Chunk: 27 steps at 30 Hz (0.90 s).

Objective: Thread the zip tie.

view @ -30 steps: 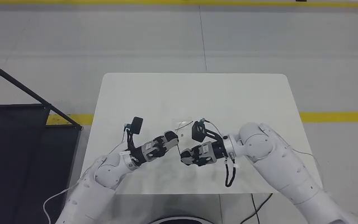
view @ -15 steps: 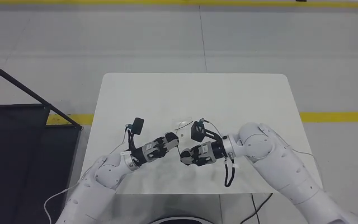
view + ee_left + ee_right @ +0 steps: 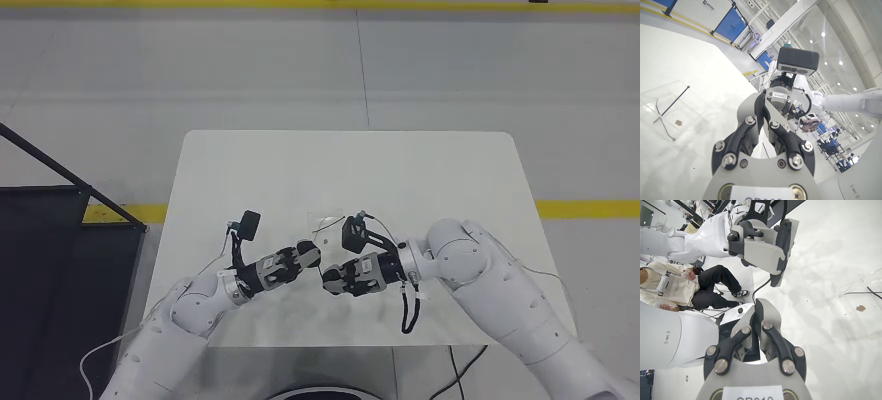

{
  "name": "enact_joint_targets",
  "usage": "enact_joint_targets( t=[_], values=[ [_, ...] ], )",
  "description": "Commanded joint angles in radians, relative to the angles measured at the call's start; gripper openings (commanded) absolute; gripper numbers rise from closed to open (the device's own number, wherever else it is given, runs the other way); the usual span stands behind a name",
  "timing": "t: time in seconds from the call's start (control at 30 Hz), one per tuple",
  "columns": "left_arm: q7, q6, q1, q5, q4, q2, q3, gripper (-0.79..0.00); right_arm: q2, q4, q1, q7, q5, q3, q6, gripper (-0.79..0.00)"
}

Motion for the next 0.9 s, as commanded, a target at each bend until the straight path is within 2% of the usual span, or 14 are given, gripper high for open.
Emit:
enact_joint_targets(
  t=[0.0,0.33,0.37,0.4,0.43,0.67,0.87],
  values=[
    [-0.002,0.001,-0.001,-0.003,0.0,0.0,0.001,-0.785,0.0,0.0,0.0,0.0,0.0,0.0,0.0,-0.785],
    [-0.002,-0.002,-0.003,-0.007,0.002,0.001,0.002,-0.785,0.001,0.0,0.0,0.003,-0.001,0.0,0.002,-0.785],
    [0.0,-0.002,-0.003,-0.008,0.002,0.001,0.002,-0.785,0.001,0.001,0.001,0.003,0.0,0.0,0.008,-0.585],
    [0.001,-0.002,-0.003,-0.007,0.002,0.001,0.001,-0.785,0.001,0.0,0.001,0.003,0.0,-0.001,0.012,-0.194],
    [0.002,-0.003,-0.003,-0.006,0.002,0.001,0.0,-0.785,0.001,0.0,0.001,0.002,0.002,-0.001,0.014,-0.015],
    [0.021,-0.022,-0.004,-0.017,0.009,0.006,-0.035,-0.785,0.012,0.005,-0.015,-0.024,0.006,0.042,0.018,0.0],
    [-0.007,-0.062,0.016,-0.033,0.018,0.022,-0.098,-0.785,0.027,-0.02,-0.005,-0.013,-0.035,0.099,0.144,0.0]
  ],
)
